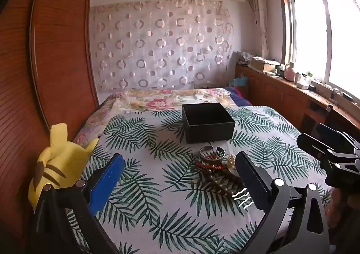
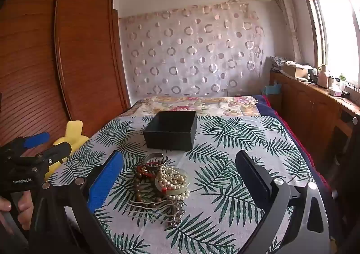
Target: Organize jewelry
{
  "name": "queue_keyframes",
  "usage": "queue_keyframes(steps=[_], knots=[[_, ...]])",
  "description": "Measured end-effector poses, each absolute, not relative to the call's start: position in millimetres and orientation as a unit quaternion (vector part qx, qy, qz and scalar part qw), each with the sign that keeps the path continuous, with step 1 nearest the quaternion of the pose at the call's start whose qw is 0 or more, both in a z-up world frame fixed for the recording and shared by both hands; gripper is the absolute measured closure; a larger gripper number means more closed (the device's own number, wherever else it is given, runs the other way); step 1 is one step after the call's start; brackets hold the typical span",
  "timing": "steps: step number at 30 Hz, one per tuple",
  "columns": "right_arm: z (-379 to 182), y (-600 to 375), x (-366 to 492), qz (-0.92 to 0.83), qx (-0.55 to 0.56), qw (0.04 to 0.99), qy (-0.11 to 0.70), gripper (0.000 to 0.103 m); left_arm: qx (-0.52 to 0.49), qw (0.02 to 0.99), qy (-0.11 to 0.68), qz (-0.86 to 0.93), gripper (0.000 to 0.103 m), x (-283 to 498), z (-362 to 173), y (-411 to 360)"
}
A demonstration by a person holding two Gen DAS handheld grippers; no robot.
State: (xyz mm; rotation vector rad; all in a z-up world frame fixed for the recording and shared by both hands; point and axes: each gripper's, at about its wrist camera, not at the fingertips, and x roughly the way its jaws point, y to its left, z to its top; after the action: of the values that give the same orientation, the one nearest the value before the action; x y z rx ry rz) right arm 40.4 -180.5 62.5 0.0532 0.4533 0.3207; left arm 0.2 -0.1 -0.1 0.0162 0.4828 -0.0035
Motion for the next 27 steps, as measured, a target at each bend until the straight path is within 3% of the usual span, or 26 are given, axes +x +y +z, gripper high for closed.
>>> queue_keyframes(steps=[27], knots=[[64.0, -180.5, 36.6, 0.155, 0.028, 0.963, 0.22, 0.002, 0.009, 0.973, 0.233, -0.002, 0.007, 1.1, 7.0, -5.6]])
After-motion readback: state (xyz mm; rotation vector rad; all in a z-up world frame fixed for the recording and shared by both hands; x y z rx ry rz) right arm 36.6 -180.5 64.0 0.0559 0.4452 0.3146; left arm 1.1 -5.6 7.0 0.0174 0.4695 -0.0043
